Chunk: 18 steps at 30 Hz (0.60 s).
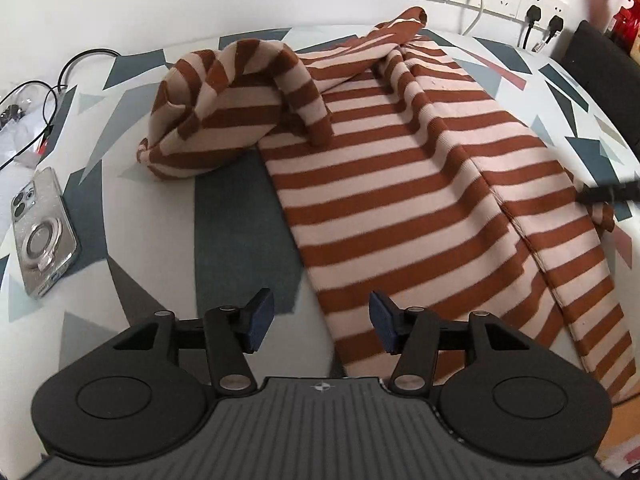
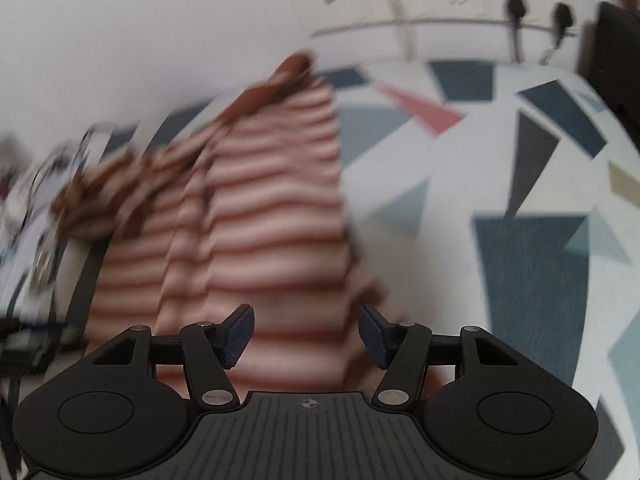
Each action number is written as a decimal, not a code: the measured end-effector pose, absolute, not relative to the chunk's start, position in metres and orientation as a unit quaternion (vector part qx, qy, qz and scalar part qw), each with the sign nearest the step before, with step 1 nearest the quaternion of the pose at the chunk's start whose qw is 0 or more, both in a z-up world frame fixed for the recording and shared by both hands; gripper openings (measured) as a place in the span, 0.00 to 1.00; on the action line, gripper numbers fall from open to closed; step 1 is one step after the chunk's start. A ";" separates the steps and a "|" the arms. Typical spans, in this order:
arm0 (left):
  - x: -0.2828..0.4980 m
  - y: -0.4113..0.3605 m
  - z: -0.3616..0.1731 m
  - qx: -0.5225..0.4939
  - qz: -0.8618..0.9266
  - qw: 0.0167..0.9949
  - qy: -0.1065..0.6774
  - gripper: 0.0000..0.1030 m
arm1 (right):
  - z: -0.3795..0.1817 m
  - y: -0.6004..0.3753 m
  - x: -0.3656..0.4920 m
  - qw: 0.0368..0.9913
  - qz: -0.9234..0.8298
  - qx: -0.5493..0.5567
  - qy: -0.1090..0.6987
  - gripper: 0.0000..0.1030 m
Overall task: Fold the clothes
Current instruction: 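Lay the sweater flat on the bed and open both grippers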
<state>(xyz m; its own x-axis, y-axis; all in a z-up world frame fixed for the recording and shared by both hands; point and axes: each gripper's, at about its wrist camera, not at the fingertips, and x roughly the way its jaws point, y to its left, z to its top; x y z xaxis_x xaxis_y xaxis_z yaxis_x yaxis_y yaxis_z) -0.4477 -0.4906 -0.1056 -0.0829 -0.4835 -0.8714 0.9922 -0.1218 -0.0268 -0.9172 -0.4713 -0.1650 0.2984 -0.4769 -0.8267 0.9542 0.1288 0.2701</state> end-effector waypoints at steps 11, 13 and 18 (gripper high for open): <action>-0.465 -0.477 -0.116 0.370 -0.626 0.558 0.400 0.48 | -0.188 -0.422 -0.860 0.706 -0.503 0.316 0.386 0.73; -0.471 -0.474 -0.116 0.377 -0.625 0.559 0.393 0.44 | -0.188 -0.421 -0.854 0.718 -0.494 0.306 0.384 0.64; -0.480 -0.472 -0.116 0.384 -0.617 0.574 0.378 0.16 | -0.181 -0.419 -0.849 0.761 -0.440 0.276 0.389 0.12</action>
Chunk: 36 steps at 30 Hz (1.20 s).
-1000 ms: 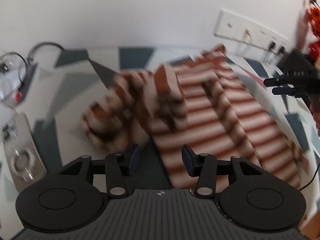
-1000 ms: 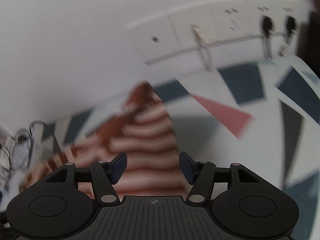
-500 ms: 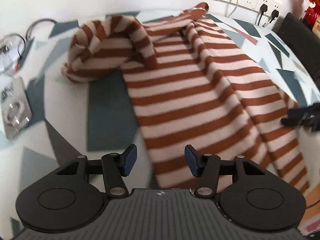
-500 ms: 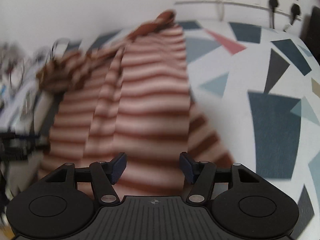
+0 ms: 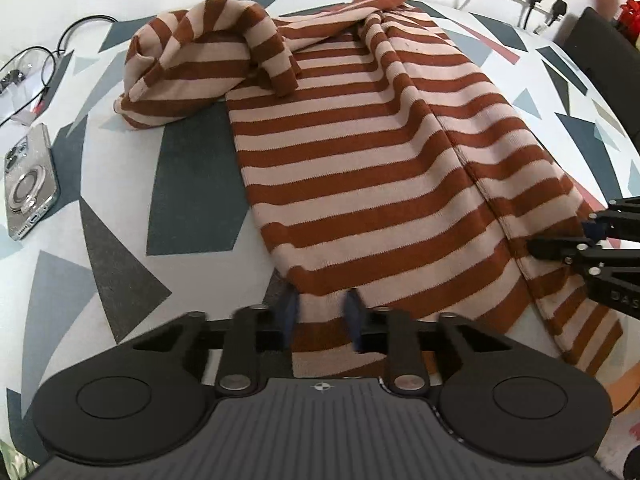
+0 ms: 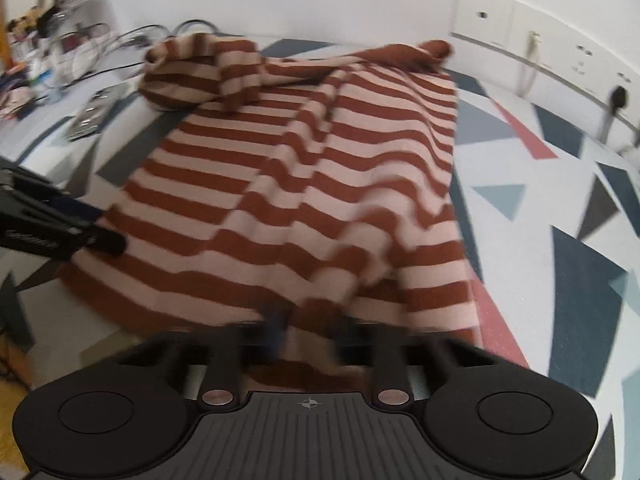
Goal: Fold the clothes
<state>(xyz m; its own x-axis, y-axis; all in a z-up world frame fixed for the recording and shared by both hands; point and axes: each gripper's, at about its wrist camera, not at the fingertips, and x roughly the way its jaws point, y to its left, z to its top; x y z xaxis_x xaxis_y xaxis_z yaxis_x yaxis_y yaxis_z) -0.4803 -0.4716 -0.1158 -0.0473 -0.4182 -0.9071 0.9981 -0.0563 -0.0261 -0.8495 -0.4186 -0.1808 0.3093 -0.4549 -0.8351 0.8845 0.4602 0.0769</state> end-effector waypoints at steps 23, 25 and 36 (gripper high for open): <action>-0.480 -0.467 -0.122 0.385 -0.592 0.606 0.366 0.11 | -0.114 -0.520 -1.007 0.773 -0.365 0.451 0.256 0.06; -0.481 -0.468 -0.122 0.389 -0.591 0.606 0.364 0.11 | -0.102 -0.536 -1.025 0.766 -0.419 0.432 0.227 0.06; -0.477 -0.461 -0.125 0.395 -0.588 0.611 0.354 0.11 | -0.113 -0.539 -1.059 0.662 -0.635 0.368 0.153 0.61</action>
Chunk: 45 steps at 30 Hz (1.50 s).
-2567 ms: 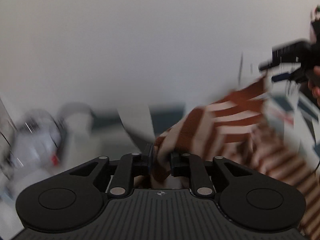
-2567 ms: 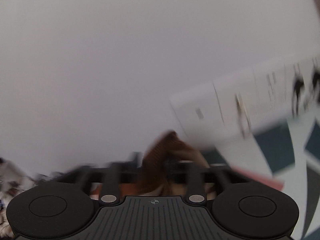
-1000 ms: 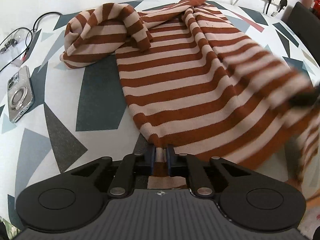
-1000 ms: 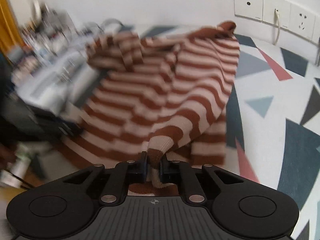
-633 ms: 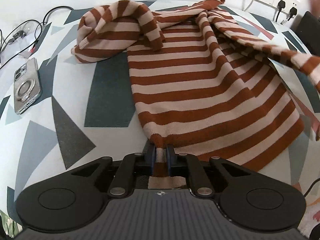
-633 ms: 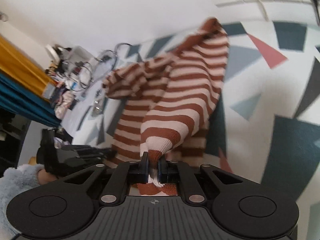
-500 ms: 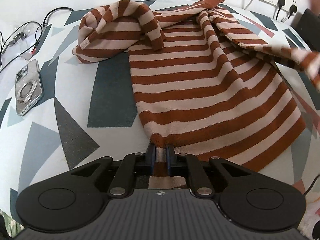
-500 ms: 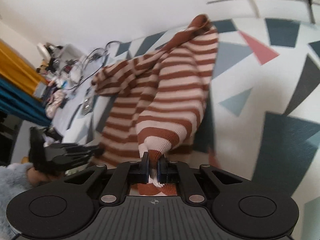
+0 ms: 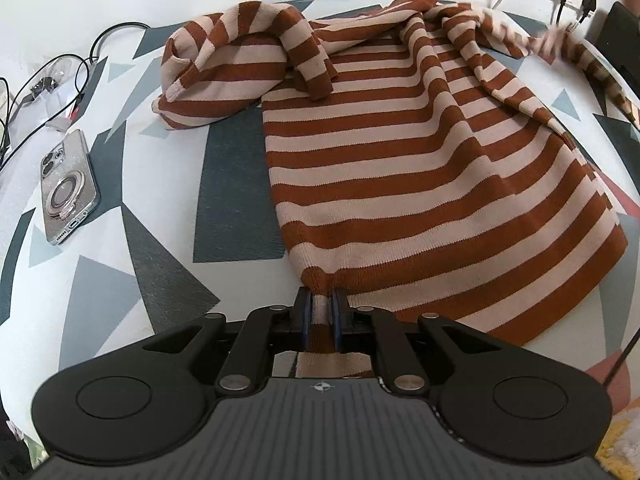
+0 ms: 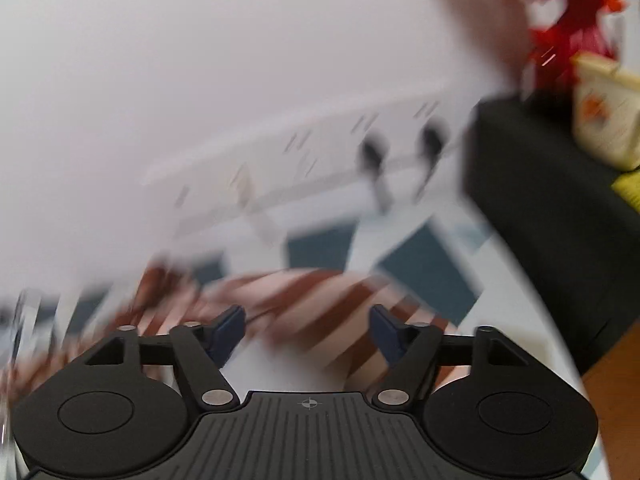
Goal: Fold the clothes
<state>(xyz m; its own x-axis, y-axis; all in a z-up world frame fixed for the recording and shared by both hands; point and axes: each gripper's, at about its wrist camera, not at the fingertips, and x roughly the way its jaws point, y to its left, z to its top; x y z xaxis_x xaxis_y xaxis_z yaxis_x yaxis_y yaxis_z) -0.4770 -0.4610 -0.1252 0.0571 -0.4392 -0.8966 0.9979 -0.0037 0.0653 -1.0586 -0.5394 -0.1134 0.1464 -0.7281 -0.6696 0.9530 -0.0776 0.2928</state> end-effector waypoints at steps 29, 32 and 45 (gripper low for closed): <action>-0.429 -0.428 -0.121 0.336 -0.622 0.582 0.402 0.20 | -0.198 -0.432 -0.905 0.693 -0.528 0.336 0.358 0.06; -0.419 -0.418 -0.123 0.323 -0.649 0.550 0.414 0.20 | -0.200 -0.430 -0.933 0.654 -0.548 0.430 0.296 0.05; -0.391 -0.378 -0.107 0.313 -0.716 0.516 0.351 0.06 | -0.197 -0.342 -0.981 0.527 -0.565 0.631 0.068 0.05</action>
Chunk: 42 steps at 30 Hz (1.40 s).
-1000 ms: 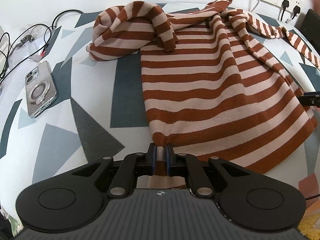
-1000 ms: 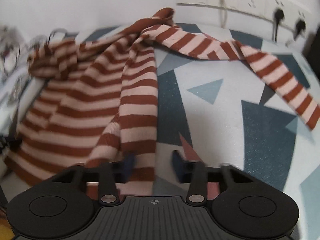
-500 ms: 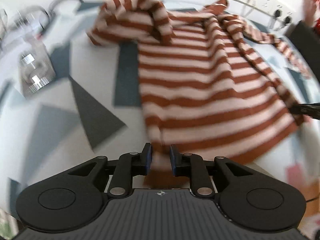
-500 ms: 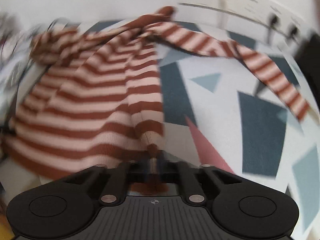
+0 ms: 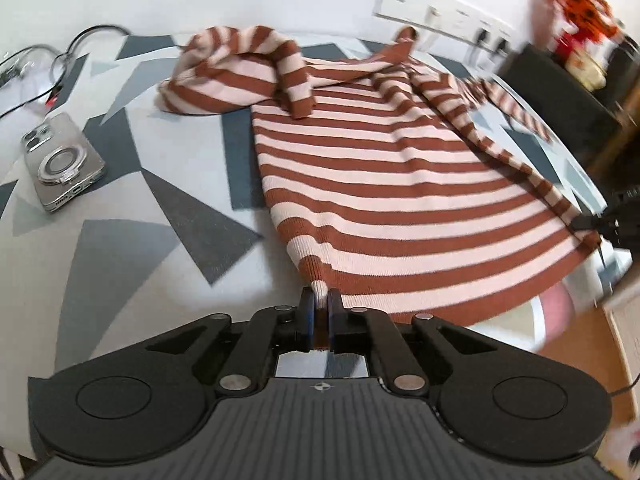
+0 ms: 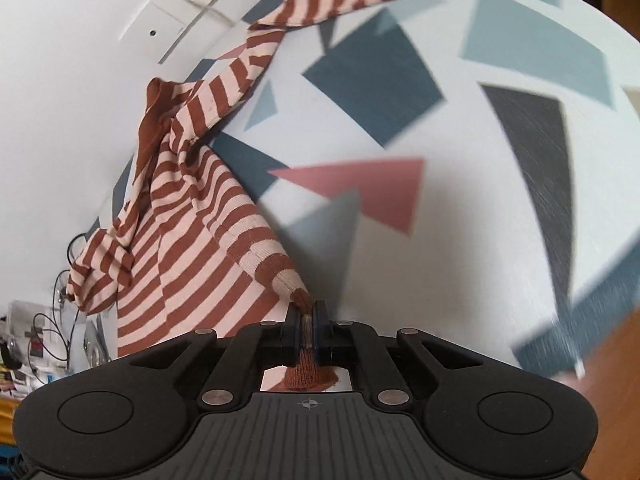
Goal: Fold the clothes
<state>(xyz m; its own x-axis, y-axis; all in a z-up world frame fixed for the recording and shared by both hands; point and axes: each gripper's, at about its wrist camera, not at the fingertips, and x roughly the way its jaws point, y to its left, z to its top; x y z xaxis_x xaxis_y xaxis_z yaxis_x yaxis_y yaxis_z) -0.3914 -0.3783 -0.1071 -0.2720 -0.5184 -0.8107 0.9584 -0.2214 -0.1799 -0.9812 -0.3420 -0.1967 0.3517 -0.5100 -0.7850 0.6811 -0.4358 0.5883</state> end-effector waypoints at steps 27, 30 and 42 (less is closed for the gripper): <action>-0.353 -0.404 -0.021 0.237 -0.743 0.548 0.302 0.22 | -0.034 -0.402 -0.943 0.632 -0.611 0.475 0.036 0.47; -0.361 -0.445 -0.008 0.267 -0.736 0.555 0.280 0.22 | -0.039 -0.447 -0.931 0.641 -0.603 0.474 0.036 0.50; -0.473 -0.643 -0.038 0.472 -0.708 0.479 0.215 0.23 | -0.134 -0.584 -0.910 0.654 -0.626 0.371 0.207 0.45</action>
